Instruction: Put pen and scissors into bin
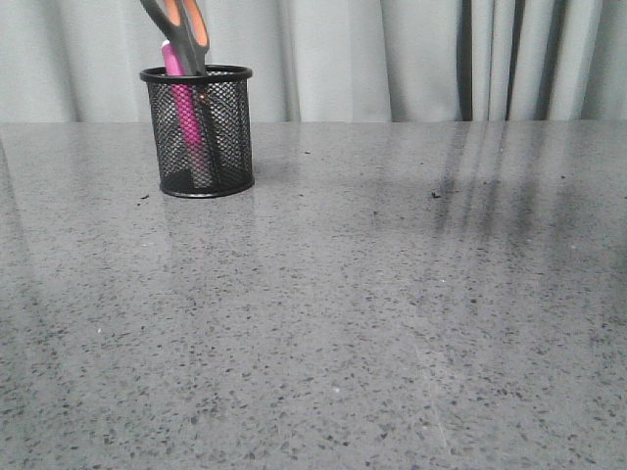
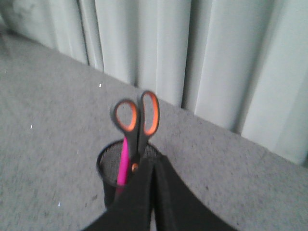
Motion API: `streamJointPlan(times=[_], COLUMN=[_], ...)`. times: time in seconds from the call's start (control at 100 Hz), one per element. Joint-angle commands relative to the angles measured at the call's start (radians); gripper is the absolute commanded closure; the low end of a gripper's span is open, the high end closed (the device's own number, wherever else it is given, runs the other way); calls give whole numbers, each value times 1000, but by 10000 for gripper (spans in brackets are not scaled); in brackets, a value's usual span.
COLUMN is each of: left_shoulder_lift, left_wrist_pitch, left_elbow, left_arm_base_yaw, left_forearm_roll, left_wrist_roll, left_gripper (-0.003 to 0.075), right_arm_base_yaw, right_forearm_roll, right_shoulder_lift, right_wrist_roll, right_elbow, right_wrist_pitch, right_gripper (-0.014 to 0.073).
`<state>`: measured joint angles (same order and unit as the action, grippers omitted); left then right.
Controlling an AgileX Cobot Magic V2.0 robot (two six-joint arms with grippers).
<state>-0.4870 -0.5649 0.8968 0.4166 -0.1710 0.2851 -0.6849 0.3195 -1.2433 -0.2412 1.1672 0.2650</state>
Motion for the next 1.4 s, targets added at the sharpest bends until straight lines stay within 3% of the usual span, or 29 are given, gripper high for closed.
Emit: streamJointPlan(times=[0.0,0.17,0.34,0.58,1.25,1.39], left_shoulder_lift=[85,255,331,331,331,375], left_wrist_pitch=[56,54,56,55,55,216], left_elbow=[-87,-275,-381,-413,-425,-497], left_arm_base_yaw=[7,7,7,7,7,-18], left_forearm_roll=[55,53,53,40,51,176], left_wrist_roll=[-78,-81,-81,-81,-81,-57], left_gripper=[739,739,739,739,739,739], right_arm_base_yaw=[-31,-51,-51,-51,-51,-51], right_forearm_roll=[26,15,15,33,33,33], right_shoulder_lift=[190,469,703,952,997,997], right_wrist_roll=[46,46,46,46,46,46], right_elbow=[-111,-349,-490,-625,-652,-652], right_wrist_pitch=[44,193,155,140,147,147], right_gripper=[664,664,664,664,664,664])
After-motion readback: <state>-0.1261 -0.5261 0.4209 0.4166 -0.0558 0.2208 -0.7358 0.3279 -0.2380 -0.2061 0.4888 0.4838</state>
